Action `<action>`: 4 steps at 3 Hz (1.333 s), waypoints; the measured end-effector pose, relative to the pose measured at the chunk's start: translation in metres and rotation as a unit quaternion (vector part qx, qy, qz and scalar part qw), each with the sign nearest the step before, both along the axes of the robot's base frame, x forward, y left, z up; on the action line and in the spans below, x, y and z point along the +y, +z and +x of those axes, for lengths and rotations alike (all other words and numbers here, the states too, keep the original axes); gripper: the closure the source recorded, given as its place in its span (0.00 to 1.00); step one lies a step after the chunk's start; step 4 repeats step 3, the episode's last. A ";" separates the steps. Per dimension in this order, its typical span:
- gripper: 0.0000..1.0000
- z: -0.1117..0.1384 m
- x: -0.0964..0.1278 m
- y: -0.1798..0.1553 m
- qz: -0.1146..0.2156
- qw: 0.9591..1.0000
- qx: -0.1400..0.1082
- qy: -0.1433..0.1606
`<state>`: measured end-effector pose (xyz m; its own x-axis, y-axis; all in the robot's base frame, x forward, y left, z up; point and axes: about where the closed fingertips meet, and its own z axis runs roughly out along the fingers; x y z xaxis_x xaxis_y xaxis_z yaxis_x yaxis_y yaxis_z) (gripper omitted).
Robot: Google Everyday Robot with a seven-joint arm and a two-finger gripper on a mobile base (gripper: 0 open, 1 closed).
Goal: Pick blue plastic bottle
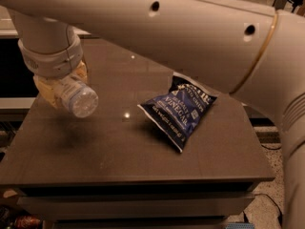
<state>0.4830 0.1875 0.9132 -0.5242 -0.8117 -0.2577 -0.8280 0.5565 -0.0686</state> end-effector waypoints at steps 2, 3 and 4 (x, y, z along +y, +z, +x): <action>1.00 -0.006 0.002 0.048 0.006 0.998 -0.021 0.062; 1.00 -0.010 0.005 0.057 0.010 0.996 -0.022 0.083; 1.00 -0.010 0.005 0.057 0.010 0.996 -0.022 0.083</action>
Offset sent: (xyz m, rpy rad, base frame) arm -0.0106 0.0011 0.0665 -0.0013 -0.0359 0.2046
